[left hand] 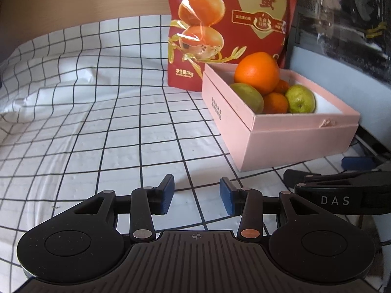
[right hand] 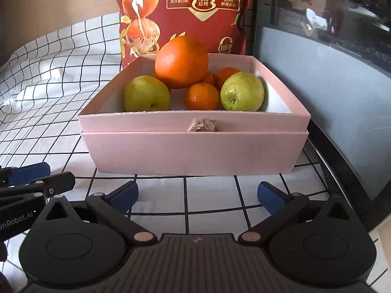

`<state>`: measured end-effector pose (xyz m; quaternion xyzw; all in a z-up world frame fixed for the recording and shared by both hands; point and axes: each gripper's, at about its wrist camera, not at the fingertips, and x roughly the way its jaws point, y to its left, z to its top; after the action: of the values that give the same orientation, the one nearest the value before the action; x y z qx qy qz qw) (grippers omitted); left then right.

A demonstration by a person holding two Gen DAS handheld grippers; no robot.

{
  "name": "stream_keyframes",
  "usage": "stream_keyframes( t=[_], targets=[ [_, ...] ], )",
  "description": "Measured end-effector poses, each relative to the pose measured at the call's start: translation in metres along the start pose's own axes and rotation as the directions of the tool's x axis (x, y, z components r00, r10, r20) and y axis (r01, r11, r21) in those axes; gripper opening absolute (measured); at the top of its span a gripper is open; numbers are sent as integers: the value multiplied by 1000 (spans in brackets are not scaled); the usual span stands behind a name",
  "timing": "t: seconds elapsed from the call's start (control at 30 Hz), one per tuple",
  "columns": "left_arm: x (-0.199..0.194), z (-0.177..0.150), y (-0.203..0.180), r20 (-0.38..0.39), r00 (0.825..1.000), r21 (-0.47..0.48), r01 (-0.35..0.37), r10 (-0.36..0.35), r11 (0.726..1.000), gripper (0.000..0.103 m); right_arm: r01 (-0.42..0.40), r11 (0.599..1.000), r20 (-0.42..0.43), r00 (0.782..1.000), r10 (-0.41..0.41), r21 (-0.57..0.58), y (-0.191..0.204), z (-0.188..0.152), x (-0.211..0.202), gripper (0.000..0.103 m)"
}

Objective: Organize fruits

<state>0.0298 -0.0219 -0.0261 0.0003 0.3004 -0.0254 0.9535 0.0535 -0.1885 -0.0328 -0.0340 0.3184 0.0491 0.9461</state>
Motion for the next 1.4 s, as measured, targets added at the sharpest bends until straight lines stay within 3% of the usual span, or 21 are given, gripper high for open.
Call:
stream_keyframes(
  t=[1.4],
  targets=[
    [0, 0, 0, 1, 1000, -19, -4, 4, 1000, 46, 3, 1000, 2, 1000, -3, 1, 0, 1, -1, 103]
  ],
)
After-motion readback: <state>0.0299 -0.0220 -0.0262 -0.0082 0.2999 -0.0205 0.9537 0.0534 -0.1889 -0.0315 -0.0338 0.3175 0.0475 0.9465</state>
